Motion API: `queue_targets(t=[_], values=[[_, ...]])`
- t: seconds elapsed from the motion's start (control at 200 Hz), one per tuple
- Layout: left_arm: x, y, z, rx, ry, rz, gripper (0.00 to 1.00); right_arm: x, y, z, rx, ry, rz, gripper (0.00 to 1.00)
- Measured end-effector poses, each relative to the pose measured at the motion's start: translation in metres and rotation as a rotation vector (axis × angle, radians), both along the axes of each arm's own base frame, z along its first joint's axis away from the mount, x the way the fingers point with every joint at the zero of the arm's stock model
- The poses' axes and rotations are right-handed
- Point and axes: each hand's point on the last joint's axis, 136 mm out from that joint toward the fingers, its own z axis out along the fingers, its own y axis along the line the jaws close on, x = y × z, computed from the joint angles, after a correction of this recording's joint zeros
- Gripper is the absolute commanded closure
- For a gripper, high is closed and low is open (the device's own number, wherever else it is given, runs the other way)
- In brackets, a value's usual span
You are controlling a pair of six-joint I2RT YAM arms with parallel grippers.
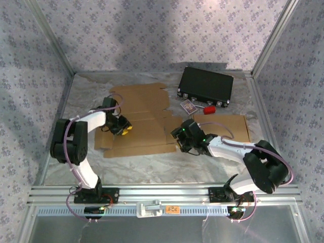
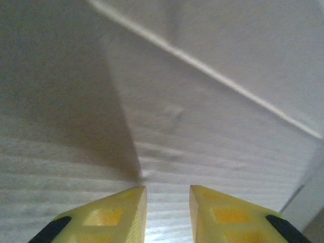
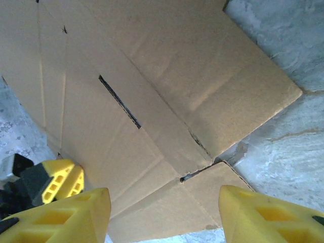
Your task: Fold the paper box
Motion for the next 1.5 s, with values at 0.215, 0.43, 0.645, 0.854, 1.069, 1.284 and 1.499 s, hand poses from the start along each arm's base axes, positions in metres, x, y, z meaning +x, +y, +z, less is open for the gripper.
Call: queue_targets(t=[0.215, 0.43, 0.645, 0.854, 1.069, 1.284, 1.499], values=[[-0.002, -0.001, -0.002, 0.001, -0.011, -0.035, 0.73, 0.007, 0.000, -0.009, 0.017, -0.042, -0.044, 0.43], [-0.002, -0.001, -0.002, 0.005, -0.022, -0.057, 0.74, 0.026, -0.002, -0.009, 0.026, -0.112, -0.088, 0.48], [-0.002, -0.001, -0.002, 0.008, -0.026, -0.066, 0.74, 0.031, -0.003, -0.010, 0.025, -0.146, -0.103, 0.51], [-0.001, 0.001, -0.002, 0.010, -0.030, -0.071, 0.75, 0.025, -0.008, -0.014, -0.032, -0.144, -0.096, 0.52], [-0.003, 0.003, -0.003, -0.010, -0.034, -0.075, 0.75, 0.037, -0.003, -0.020, -0.071, -0.168, -0.088, 0.59], [-0.003, 0.003, -0.003, -0.016, -0.035, -0.074, 0.75, 0.050, 0.006, -0.021, -0.084, -0.182, -0.073, 0.83], [-0.004, 0.007, 0.003, -0.002, -0.051, -0.075, 0.68, 0.050, 0.006, -0.020, -0.107, -0.166, -0.072, 1.00]])
